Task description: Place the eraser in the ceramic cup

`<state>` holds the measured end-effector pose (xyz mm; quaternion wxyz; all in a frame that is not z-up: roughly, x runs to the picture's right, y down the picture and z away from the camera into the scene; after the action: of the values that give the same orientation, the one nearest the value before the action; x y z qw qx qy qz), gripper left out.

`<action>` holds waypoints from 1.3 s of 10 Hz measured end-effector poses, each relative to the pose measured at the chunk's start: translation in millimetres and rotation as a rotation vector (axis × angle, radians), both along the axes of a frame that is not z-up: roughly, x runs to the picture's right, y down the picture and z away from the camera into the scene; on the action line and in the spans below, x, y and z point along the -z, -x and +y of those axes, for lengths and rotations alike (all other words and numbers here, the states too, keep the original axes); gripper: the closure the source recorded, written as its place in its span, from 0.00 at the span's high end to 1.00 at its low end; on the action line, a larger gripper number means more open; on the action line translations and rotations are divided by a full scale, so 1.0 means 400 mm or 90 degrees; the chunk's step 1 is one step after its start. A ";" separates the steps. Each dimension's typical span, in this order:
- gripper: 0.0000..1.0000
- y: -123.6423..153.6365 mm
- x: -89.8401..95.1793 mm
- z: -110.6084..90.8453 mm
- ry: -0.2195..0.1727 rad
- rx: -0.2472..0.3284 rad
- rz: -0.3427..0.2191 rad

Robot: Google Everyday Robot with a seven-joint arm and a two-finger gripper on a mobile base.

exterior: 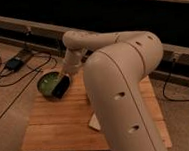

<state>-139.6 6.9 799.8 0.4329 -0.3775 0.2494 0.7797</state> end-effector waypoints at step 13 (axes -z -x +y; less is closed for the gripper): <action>0.00 -0.266 -0.049 -0.094 -0.008 -0.052 0.016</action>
<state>-33.0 -30.8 819.5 0.4002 -0.3745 0.2344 0.8029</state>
